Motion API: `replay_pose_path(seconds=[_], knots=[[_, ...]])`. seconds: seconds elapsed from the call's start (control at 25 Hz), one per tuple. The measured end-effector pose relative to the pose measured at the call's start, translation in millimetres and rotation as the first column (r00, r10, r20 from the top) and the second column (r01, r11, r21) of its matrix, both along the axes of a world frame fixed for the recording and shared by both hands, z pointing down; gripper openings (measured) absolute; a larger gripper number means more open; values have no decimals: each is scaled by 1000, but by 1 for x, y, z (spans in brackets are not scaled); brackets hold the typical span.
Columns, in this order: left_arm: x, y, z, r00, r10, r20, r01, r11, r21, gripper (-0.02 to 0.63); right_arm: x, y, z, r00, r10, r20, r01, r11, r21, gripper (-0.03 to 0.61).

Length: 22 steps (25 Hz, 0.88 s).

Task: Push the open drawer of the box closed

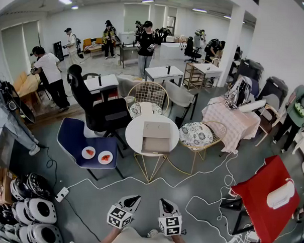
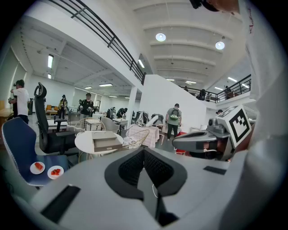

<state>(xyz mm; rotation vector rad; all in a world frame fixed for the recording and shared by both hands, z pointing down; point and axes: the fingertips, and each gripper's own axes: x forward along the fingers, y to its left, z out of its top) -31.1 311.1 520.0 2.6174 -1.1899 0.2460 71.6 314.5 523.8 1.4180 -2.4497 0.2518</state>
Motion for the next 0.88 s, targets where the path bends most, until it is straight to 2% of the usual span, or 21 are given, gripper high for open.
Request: replay_pose_path(seconds=[0.36, 0.52, 0.88], knots=[[10, 5, 2, 1000, -4, 4, 4, 1000, -8, 12, 6, 4, 2, 1000, -20, 4, 20, 1000, -5, 15], [19, 5, 2, 1000, -8, 6, 8, 1000, 3, 12, 10, 5, 1, 998, -43, 42, 43, 999, 3, 15], [49, 8, 3, 1000, -25, 15, 25, 1000, -2, 12, 41, 11, 8, 996, -66, 54, 67, 998, -20, 15]])
